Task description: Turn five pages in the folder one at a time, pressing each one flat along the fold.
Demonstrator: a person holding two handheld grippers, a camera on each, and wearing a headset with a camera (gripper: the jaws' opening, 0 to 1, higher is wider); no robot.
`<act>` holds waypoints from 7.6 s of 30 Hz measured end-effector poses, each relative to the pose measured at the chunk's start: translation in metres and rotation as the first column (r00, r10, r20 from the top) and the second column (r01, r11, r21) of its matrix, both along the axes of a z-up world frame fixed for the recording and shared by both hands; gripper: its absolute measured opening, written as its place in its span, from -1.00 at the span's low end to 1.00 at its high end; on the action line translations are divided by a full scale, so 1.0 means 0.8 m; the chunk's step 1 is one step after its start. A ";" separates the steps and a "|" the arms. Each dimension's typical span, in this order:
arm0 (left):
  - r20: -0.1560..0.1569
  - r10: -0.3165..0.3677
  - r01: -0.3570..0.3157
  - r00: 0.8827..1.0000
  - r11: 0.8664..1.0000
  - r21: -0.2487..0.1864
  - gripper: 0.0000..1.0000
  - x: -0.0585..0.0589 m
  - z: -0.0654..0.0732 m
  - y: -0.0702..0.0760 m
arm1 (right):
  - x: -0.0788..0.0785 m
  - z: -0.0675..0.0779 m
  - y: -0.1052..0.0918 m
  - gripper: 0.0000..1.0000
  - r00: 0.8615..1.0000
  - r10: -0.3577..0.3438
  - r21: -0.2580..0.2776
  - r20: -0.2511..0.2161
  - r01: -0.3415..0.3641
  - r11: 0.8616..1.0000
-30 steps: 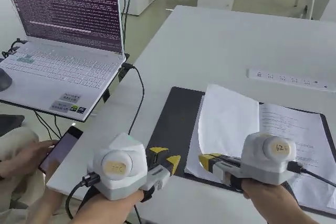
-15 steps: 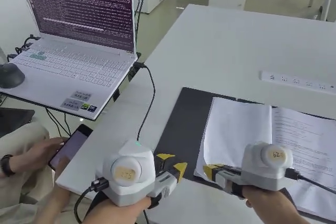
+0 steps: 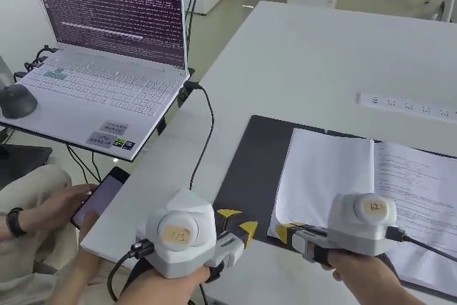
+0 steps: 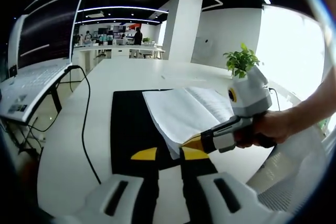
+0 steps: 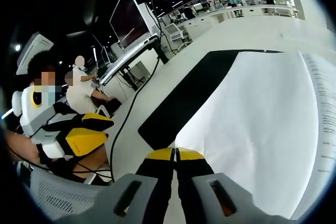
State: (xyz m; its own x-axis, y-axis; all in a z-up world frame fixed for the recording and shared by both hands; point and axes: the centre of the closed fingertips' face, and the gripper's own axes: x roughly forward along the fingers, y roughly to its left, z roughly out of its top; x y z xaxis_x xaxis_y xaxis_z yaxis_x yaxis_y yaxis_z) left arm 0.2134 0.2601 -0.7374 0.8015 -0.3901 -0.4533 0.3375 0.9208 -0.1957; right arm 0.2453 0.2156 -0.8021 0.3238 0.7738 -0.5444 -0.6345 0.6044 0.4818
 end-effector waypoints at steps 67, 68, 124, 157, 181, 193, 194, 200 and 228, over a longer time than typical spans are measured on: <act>-0.037 -0.087 0.093 0.996 0.962 0.255 -1.00 0.076 -0.101 -0.073 | 0.286 -0.003 -0.181 -1.00 0.778 -0.429 0.262 -0.458 0.580 0.772; -0.037 -0.083 0.090 0.996 0.963 0.255 -1.00 0.076 -0.101 -0.073 | 0.291 -0.004 -0.182 -1.00 0.773 -0.438 0.257 -0.459 0.587 0.768; -0.062 -0.076 0.088 0.995 0.968 0.236 -1.00 0.074 -0.102 -0.072 | 0.068 -0.010 -0.173 -1.00 0.700 -0.171 0.326 -0.694 0.517 0.792; -0.126 -0.058 0.087 0.990 0.965 0.246 -1.00 0.067 -0.098 -0.073 | -0.035 0.031 -0.213 -1.00 0.783 -0.368 0.284 -0.503 0.551 0.785; 0.030 -0.096 0.095 0.995 0.994 0.046 0.02 0.007 0.060 -0.087 | -0.038 0.156 -0.400 -0.30 0.786 -0.591 0.069 0.182 0.589 0.805; 0.034 -0.099 0.096 0.995 0.993 0.073 0.37 -0.014 0.084 -0.084 | -0.060 0.153 -0.409 -0.14 0.786 -0.579 0.033 0.215 0.587 0.809; 0.028 -0.106 0.103 0.994 0.990 0.091 0.39 -0.016 0.083 -0.084 | -0.061 0.155 -0.410 -0.13 0.786 -0.576 0.031 0.224 0.585 0.810; 0.025 -0.125 0.121 0.992 0.986 0.119 0.45 -0.018 0.085 -0.087 | -0.060 0.159 -0.420 -0.13 0.777 -0.586 0.041 0.228 0.594 0.804; -0.061 -0.221 0.227 0.973 0.966 0.123 0.37 0.019 0.035 -0.172 | -0.045 0.122 -0.407 -0.17 0.823 -0.541 0.003 0.175 0.549 0.836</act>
